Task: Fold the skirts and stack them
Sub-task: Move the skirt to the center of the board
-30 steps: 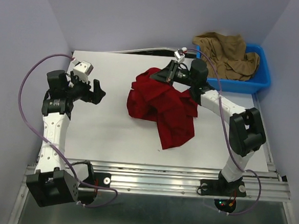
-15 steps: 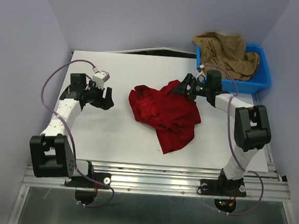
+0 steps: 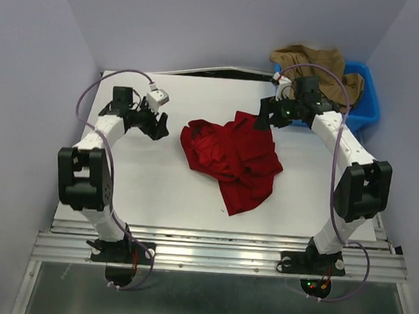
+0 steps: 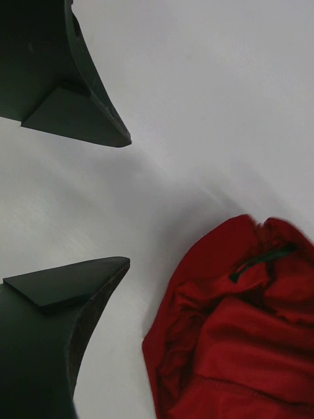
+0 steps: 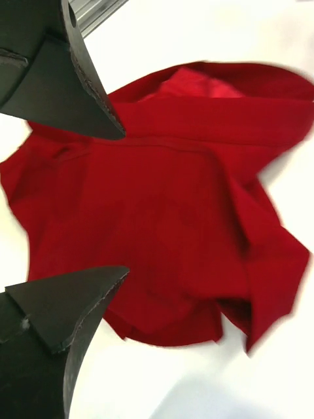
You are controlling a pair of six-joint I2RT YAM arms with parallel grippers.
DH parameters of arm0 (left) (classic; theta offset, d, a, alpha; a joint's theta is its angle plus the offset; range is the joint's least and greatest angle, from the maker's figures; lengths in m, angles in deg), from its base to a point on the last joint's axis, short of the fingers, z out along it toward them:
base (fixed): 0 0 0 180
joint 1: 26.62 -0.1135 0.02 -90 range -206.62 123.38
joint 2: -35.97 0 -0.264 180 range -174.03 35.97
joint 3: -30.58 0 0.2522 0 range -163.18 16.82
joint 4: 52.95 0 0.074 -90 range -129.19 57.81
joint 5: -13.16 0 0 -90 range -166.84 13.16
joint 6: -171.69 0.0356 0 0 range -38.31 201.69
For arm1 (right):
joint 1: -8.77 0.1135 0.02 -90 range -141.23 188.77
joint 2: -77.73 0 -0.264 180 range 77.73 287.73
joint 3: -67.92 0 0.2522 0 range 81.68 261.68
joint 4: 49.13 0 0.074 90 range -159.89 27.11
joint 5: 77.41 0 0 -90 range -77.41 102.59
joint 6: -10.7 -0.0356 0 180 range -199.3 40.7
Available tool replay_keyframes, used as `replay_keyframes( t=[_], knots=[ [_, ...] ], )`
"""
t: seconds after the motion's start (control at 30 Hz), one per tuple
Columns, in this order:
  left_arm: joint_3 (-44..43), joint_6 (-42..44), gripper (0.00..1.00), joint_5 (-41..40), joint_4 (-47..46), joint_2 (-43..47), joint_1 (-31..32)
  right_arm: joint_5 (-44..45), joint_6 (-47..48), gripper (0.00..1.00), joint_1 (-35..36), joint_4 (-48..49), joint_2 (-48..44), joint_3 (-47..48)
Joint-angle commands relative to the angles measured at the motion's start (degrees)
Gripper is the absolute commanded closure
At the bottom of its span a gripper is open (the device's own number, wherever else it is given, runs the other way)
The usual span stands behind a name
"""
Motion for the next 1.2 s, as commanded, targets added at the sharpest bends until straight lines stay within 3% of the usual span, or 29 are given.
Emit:
replay_keyframes(
  t=[0.0,0.13,0.23,0.47,0.6,0.7,0.73,0.77,0.8,0.87,1.0,1.17],
  knots=[
    [-14.4,-0.4,0.21,5.8,-1.6,-10.7,0.6,6.8,10.5,0.19,6.4,-10.2,-2.1,-7.5],
    [-24.9,-3.8,0.21,7.7,-0.3,-21.0,3.4,11.6,9.5,0.21,7.2,-4.6,-0.8,-13.4],
    [-28.0,-3.5,0.21,8.0,1.0,-24.1,4.9,14.1,9.2,0.27,7.2,-3.3,2.1,-12.9],
    [-29.4,-1.8,0.21,10.7,3.6,-28.6,7.6,11.8,15.2,0.32,7.2,-0.3,-0.3,-15.3],
    [-30.0,-1.7,0.22,11.7,3.9,-30.3,9.1,16.4,18.3,0.38,6.1,-0.6,-1.4,-18.2],
    [-30.0,-1.9,0.32,10.7,3.5,-31.1,9.8,18.0,19.1,0.40,4.0,-0.3,-0.3,-18.1],
    [-30.2,-2.5,0.43,10.4,3.5,-31.6,10.0,17.9,19.0,0.41,2.5,-0.3,0.0,-17.5],
    [-30.4,-3.7,0.66,9.9,3.5,-31.9,10.0,14.4,19.5,0.39,0.5,-0.3,-2.1,-15.2],
    [-30.5,-4.0,0.73,9.2,3.8,-31.9,9.9,11.4,21.5,0.39,0.5,-0.4,-3.4,-14.7],
    [-30.0,-4.9,0.97,8.6,5.0,-31.4,9.9,7.2,22.9,0.39,0.5,-0.5,-7.8,-14.3],
    [-24.6,-8.8,1.00,5.6,5.1,-26.0,8.2,-0.3,25.2,0.37,2.9,-3.0,-11.9,-14.5],
    [-16.7,-13.8,1.00,-3.2,6.1,-18.9,6.6,-0.3,26.7,0.36,6.9,1.2,-13.7,-18.7]
  ],
)
